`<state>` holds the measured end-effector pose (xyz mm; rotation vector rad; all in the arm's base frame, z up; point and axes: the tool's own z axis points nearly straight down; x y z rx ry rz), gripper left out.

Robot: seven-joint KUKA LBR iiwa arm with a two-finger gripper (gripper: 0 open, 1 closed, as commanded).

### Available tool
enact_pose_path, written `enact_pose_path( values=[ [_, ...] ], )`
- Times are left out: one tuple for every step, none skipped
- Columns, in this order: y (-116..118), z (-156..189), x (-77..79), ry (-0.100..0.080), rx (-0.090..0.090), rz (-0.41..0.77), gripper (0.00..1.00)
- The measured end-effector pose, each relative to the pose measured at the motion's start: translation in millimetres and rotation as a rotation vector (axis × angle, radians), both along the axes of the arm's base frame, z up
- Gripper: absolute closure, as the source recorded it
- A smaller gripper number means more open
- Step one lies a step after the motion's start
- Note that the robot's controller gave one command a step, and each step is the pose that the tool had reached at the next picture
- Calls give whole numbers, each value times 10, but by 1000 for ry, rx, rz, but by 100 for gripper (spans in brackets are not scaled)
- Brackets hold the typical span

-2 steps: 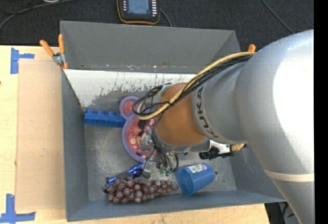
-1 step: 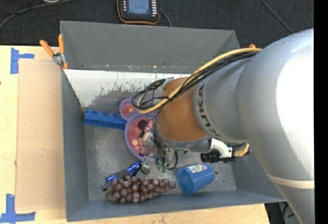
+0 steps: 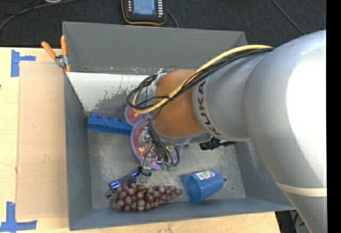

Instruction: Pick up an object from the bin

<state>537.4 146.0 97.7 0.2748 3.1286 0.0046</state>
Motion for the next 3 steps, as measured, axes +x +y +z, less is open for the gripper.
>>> enact_pose_path(
  values=[
    [-144,-261,114,0,6,-284,0],
    [-53,324,12,-2,2,-1,0],
    [-179,-277,169,2,3,-289,0]
  ],
)
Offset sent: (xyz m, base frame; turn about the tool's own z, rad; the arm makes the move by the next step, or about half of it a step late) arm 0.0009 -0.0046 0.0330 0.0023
